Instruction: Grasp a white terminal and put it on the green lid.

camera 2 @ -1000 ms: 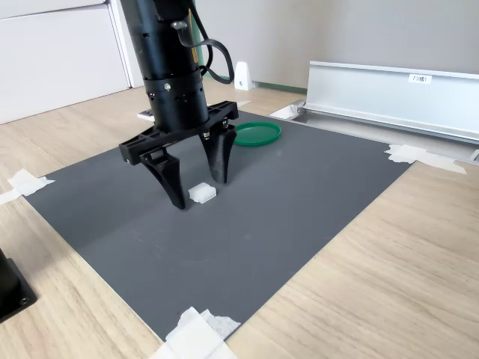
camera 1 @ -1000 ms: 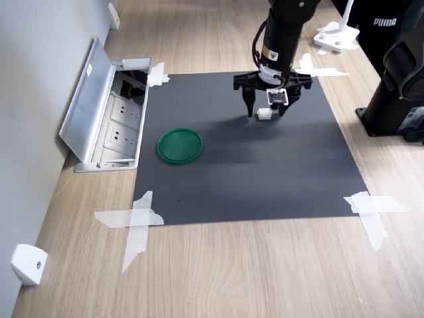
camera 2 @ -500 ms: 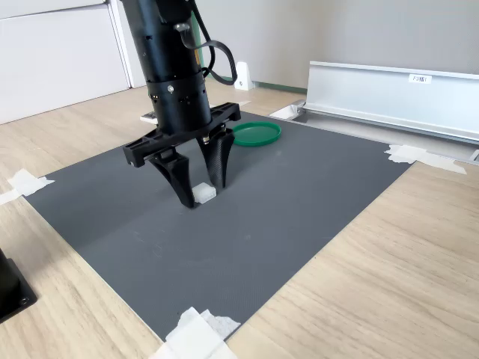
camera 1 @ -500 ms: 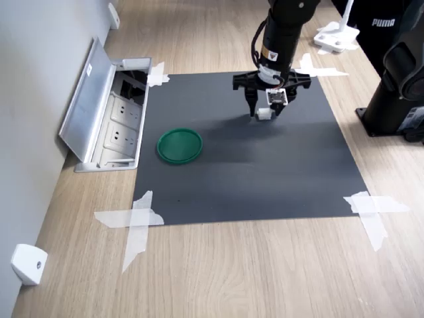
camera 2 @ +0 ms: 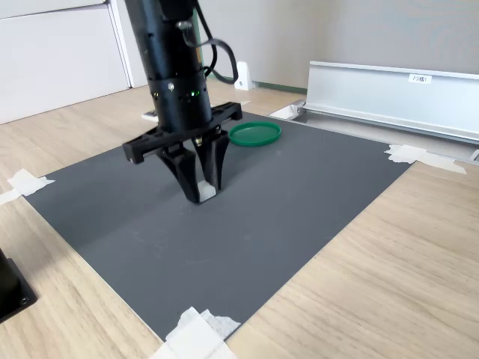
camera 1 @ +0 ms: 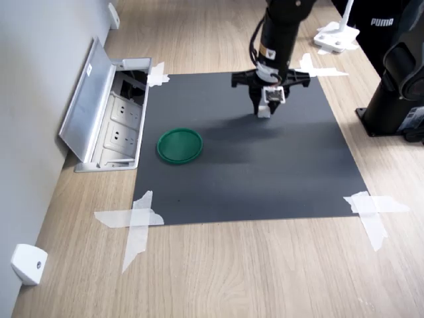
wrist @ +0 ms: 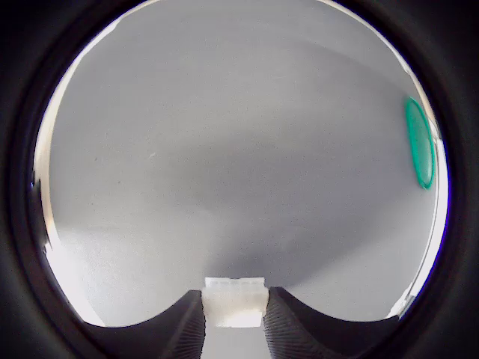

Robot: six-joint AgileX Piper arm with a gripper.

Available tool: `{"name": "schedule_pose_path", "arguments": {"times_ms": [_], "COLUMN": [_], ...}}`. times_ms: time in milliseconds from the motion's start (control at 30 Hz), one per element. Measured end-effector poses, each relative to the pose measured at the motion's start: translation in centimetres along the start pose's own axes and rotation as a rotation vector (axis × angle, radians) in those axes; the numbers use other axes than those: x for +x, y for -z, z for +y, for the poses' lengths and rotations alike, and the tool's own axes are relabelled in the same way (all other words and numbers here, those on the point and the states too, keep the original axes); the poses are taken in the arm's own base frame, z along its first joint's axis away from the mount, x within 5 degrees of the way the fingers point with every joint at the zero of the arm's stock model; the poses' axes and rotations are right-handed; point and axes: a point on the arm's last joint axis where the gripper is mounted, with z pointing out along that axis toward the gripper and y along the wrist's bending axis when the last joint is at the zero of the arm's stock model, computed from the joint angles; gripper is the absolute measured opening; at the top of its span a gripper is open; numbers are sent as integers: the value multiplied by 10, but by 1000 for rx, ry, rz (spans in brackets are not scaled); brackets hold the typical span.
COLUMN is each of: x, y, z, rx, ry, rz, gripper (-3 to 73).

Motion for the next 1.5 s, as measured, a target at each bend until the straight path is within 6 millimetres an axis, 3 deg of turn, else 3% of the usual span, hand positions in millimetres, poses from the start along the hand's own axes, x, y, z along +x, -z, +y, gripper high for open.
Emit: {"name": "schedule_pose_path", "arguments": {"times_ms": [233, 367, 533, 667, 900, 1233, 1333, 1500], "x": [-5, -25, -59, -76, -87, -93, -94, -94], "y": [61, 77, 59, 32, -5, -21, -24, -20], "z": [-62, -95, -121, -126, -127, -128, -128, -131], "rx": [151, 192, 167, 120, 52, 35, 30, 63], "ry": [-140, -191, -238, -252, -256, -221, -219, -228], "rz": [-94, -142, -131, -99, -65, -56, -52, -68], "gripper": [305, 305, 305, 305, 305, 310, 390, 623]}}
